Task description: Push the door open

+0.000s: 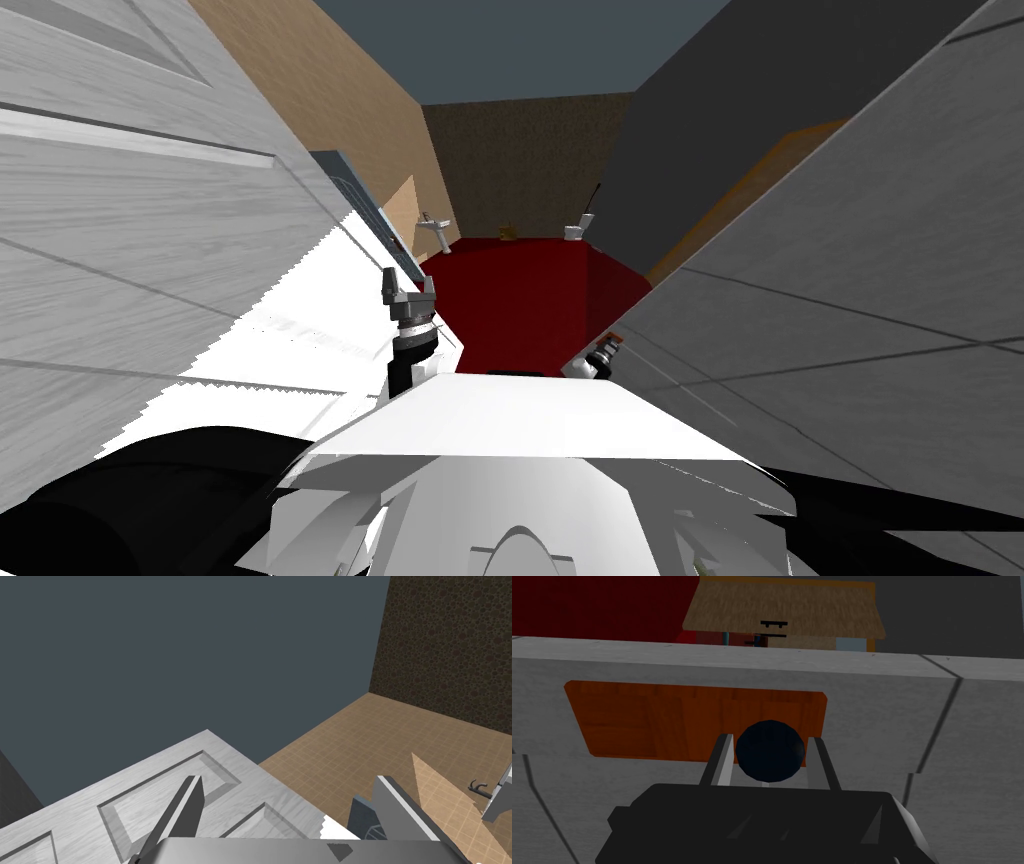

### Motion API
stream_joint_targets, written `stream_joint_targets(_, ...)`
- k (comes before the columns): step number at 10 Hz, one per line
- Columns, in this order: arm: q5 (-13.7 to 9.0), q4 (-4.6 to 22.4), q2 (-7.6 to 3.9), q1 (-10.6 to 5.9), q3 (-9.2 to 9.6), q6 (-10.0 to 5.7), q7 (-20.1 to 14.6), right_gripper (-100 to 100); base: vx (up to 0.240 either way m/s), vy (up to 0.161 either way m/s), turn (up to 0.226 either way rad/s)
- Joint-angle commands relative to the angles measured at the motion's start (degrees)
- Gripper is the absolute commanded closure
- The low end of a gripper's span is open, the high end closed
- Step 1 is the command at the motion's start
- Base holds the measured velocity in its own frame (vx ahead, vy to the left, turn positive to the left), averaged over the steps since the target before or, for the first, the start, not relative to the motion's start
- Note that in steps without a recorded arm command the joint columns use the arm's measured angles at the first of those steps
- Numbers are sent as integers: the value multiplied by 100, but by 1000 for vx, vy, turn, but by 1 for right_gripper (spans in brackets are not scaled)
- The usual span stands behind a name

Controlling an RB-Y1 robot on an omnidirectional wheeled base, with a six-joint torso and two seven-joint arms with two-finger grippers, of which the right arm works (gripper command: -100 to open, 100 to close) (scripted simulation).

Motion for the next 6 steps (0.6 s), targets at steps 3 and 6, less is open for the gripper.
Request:
stream_joint_targets(3, -224, 61, -67, -14, -194, -131, 120, 100, 168, -98, -18)
stream_joint_targets(6, -391, 46, -75, 4, -336, -202, 226, 100, 119, -93, -9)
